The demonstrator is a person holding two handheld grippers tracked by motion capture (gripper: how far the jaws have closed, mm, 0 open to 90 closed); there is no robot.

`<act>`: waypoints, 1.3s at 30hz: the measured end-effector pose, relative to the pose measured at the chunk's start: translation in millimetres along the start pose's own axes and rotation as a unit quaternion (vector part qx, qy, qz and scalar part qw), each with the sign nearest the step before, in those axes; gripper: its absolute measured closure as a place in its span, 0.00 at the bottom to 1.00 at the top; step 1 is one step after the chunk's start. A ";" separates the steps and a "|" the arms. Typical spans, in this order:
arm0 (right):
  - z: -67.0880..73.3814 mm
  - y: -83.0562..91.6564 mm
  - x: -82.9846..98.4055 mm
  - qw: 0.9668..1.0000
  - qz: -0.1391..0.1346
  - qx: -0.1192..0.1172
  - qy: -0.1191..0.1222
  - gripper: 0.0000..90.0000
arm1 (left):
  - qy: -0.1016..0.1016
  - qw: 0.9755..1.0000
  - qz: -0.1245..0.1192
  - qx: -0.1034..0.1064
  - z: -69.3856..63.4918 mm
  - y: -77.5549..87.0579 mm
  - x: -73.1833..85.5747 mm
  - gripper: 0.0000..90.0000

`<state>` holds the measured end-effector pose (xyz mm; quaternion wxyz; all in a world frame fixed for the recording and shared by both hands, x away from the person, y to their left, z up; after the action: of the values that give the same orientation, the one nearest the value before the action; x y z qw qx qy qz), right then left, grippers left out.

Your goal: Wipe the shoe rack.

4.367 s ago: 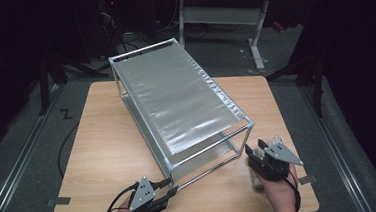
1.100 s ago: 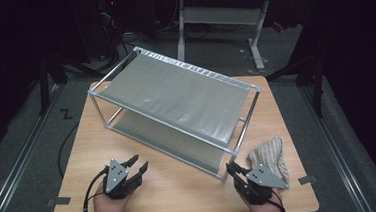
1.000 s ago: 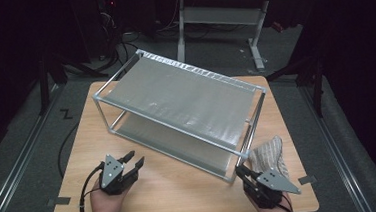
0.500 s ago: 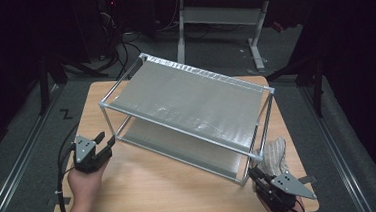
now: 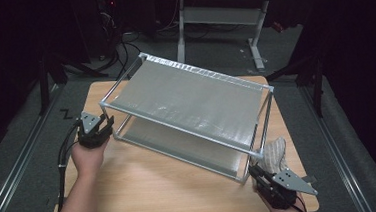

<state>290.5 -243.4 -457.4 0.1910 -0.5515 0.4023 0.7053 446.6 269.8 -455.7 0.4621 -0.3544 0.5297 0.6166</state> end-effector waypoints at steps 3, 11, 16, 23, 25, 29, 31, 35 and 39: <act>1.2 -2.5 -0.4 1.000 -0.001 0.001 0.001 0.90 | -0.005 1.000 -0.005 -0.001 1.1 0.8 -0.7 0.86; -0.4 -10.7 -3.0 1.000 -0.004 0.007 -0.001 0.90 | 0.013 1.000 -0.012 -0.017 11.9 30.1 13.4 0.88; -8.6 -24.7 -8.7 1.000 -0.004 0.023 -0.003 0.90 | 0.024 0.999 -0.022 -0.030 16.2 56.6 26.6 0.88; -27.2 -45.9 -20.3 0.999 0.009 0.051 -0.007 0.90 | 0.025 0.999 -0.032 -0.024 15.0 83.5 38.3 0.88; -33.7 -54.1 -24.3 0.997 0.012 0.070 -0.005 0.89 | 0.020 0.999 -0.034 -0.023 11.9 86.2 40.4 0.88; -48.5 -68.2 -32.3 0.996 0.019 0.086 -0.016 0.90 | 0.025 0.999 -0.030 -0.016 6.9 89.1 42.1 0.88; -55.9 -73.7 -36.1 0.995 0.025 0.095 -0.021 0.89 | 0.027 0.999 -0.033 -0.014 1.8 94.3 40.8 0.88; -64.3 -74.8 -37.8 0.993 0.028 0.112 -0.027 0.89 | 0.024 0.999 -0.039 -0.006 -8.3 109.5 43.9 0.88; -65.9 -71.3 -35.3 0.993 0.020 0.114 -0.034 0.89 | 0.024 0.999 -0.040 -0.001 -9.8 111.0 46.5 0.88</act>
<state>393.8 -245.5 -454.4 0.2522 -0.4941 0.4844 0.6765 326.2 267.9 -464.4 0.4728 -0.3907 0.5255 0.5897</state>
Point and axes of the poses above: each handheld gripper's, and its own axes: y roughly backward along the jaws, x roughly out of its underside, z roughly to its left, the point moved 3 cm from there along -y, roughly forward along the jaws, and after that the axes turned 10 degrees about -x, right-handed, at the moved point
